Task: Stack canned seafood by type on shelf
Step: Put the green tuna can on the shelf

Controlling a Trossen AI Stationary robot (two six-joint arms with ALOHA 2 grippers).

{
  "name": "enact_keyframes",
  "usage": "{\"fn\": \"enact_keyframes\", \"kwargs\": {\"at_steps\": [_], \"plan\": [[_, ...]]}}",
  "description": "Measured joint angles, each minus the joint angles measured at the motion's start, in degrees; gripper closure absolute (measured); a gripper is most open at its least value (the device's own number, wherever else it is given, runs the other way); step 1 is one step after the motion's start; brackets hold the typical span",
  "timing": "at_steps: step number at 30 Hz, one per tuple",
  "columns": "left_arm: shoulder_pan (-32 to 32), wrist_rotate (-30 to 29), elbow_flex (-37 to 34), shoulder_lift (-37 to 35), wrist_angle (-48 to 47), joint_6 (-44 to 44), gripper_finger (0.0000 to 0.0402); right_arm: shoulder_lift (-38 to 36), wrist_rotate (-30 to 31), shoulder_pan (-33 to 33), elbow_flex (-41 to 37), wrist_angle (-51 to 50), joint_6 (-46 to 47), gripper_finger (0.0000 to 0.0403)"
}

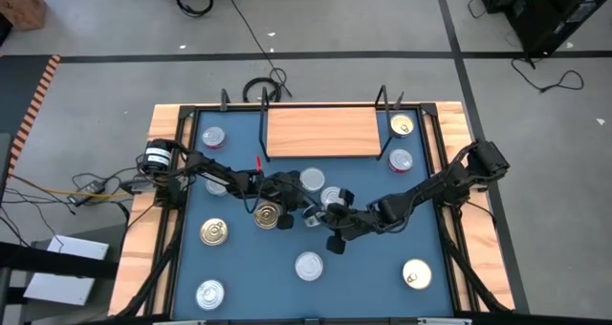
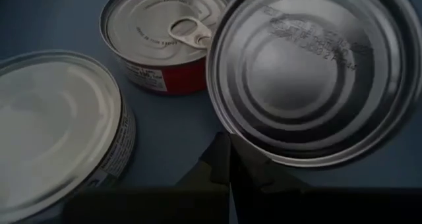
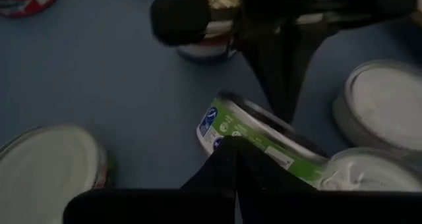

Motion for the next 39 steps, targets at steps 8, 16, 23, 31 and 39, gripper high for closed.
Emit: {"fn": "enact_keyframes", "kwargs": {"at_steps": [8, 16, 23, 31, 39], "plan": [[-0.19, 1.21, -0.07, 0.00, -1.22, 0.00, 0.0399, 0.02, 1.40, -1.75, -0.01, -0.10, -1.19, 0.0394], [-1.57, 4.32, 0.15, 0.03, -0.02, 0.05, 0.0399, 0.02, 1.25, -3.15, -0.06, 0.37, -0.11, 0.0379], [-2.78, 3.28, 0.17, 0.02, 1.69, 0.03, 0.0399, -3.78, -1.41, -3.08, -0.50, -1.67, 4.88, 0.0310], [-2.66, 1.60, 0.17, -0.02, 1.90, -1.05, 0.0399, -4.00, -1.43, -1.51, -0.43, -3.76, 17.15, 0.0195], [-2.63, 1.44, 0.17, -0.02, 1.83, -1.44, 0.0399, -3.21, -2.49, -0.57, -0.32, -3.49, 24.18, 0.0102]]}}
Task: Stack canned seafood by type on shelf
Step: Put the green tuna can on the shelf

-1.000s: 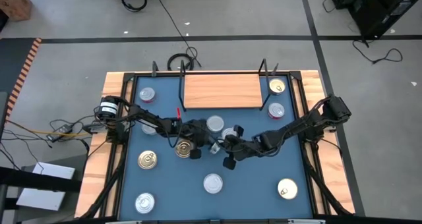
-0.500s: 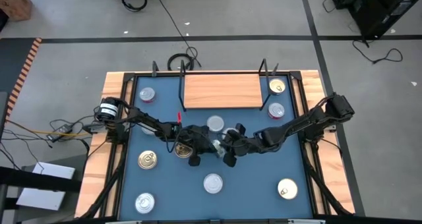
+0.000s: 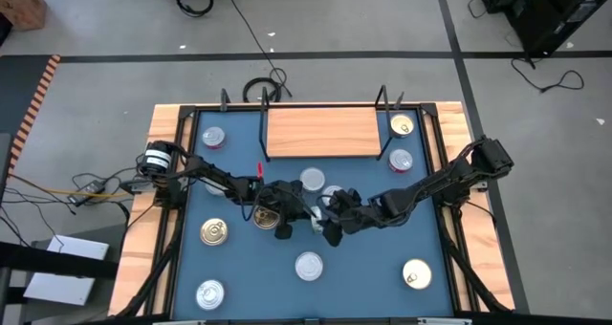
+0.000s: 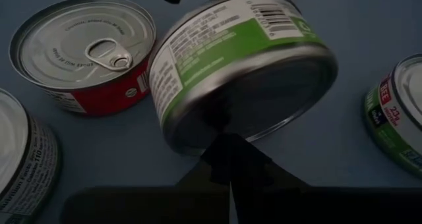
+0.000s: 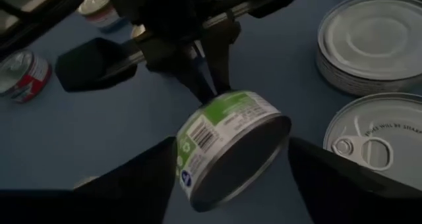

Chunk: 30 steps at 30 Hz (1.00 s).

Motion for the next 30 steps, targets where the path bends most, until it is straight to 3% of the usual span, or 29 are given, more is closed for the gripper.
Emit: {"fn": "enact_keyframes", "kwargs": {"at_steps": [5, 17, 25, 30], "plan": [[-0.51, -1.17, 0.00, 0.00, 0.25, -0.28, 0.0399, 0.00, 0.05, -0.01, 0.00, 0.00, 1.89, 0.0085], [-1.46, -2.42, -0.04, 0.00, 0.41, -3.40, 0.0399, 0.00, 0.22, -0.11, 0.09, 1.38, 4.36, 0.0086], [-2.57, -6.30, -0.08, -0.66, -1.18, -4.51, 0.0399, 0.00, 0.88, -0.21, 0.28, 1.05, 4.94, 0.0086], [-3.31, -7.96, -0.11, -3.21, -5.26, -4.33, 0.0399, 0.57, 1.36, -0.22, 6.64, -9.78, 4.84, 0.0087]]}}
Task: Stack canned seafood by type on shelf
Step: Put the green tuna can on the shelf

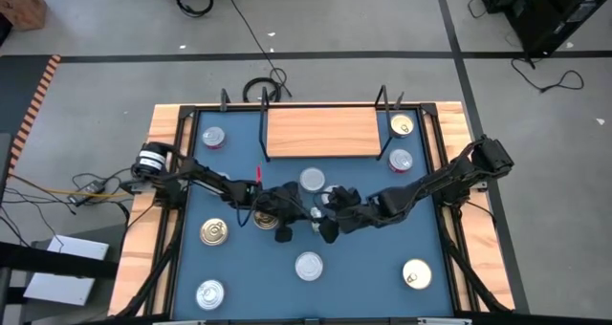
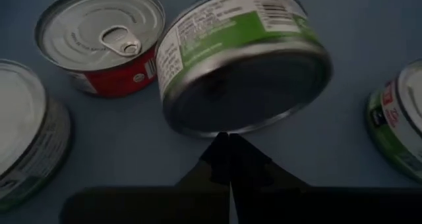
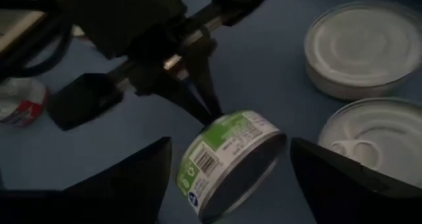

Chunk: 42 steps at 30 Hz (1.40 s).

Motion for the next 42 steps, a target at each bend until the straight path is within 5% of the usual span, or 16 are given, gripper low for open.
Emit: {"fn": "enact_keyframes", "kwargs": {"at_steps": [23, 34, 42], "plan": [[-1.40, -6.48, -18.73, -22.97, 5.74, -5.79, 0.0399, 21.59, -8.49, -3.61, 36.41, -45.32, 5.82, 0.0087], [-1.51, -7.21, -18.80, -22.56, 6.50, -5.67, 0.0399, 23.79, -12.12, -4.09, 36.91, -45.67, 2.28, 0.0100], [-1.75, -7.10, -18.80, -22.56, 7.26, -4.21, 0.0399, 23.71, -11.81, -4.09, 36.55, -47.05, -11.19, 0.0171]]}}
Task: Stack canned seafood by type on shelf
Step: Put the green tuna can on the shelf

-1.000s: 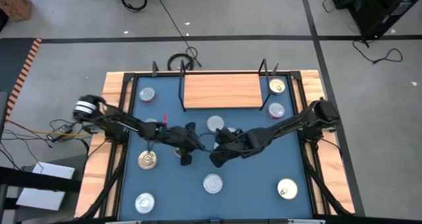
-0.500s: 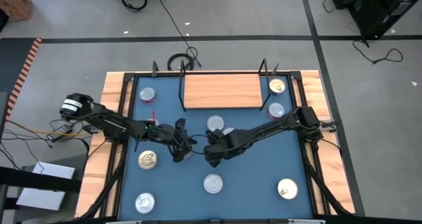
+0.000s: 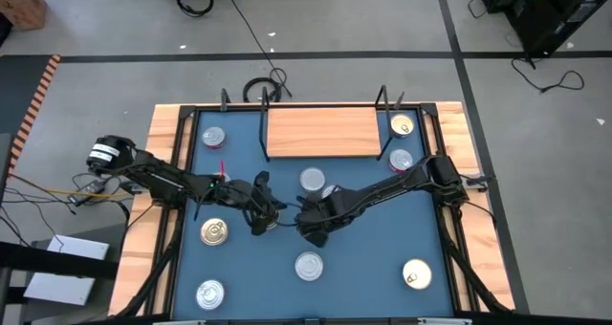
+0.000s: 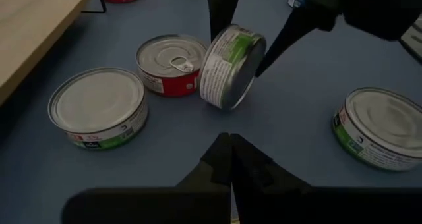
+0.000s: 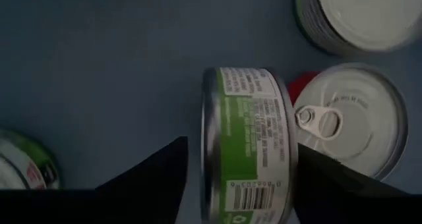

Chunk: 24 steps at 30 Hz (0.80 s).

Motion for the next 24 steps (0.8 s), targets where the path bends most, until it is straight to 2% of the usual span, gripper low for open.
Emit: {"fn": "enact_keyframes", "kwargs": {"at_steps": [6, 13, 20, 24], "plan": [[0.00, 1.64, 0.00, 0.04, 1.38, 1.73, 0.0399, -0.05, 0.00, 0.00, 0.06, -0.20, -8.71, 0.0260], [-0.02, 3.10, 0.00, 0.04, 1.40, 1.87, 0.0399, -0.05, 4.99, 0.02, 5.03, -6.70, -15.82, 0.0260], [-0.02, 3.10, 0.02, 0.04, 2.58, 2.34, 0.0399, -0.17, 17.01, -2.44, 14.18, -23.12, -17.82, 0.0260], [-0.02, 3.10, 0.02, 0.04, 2.50, 2.36, 0.0399, -0.18, 23.94, -5.24, 17.10, -28.24, -21.37, 0.0260]]}}
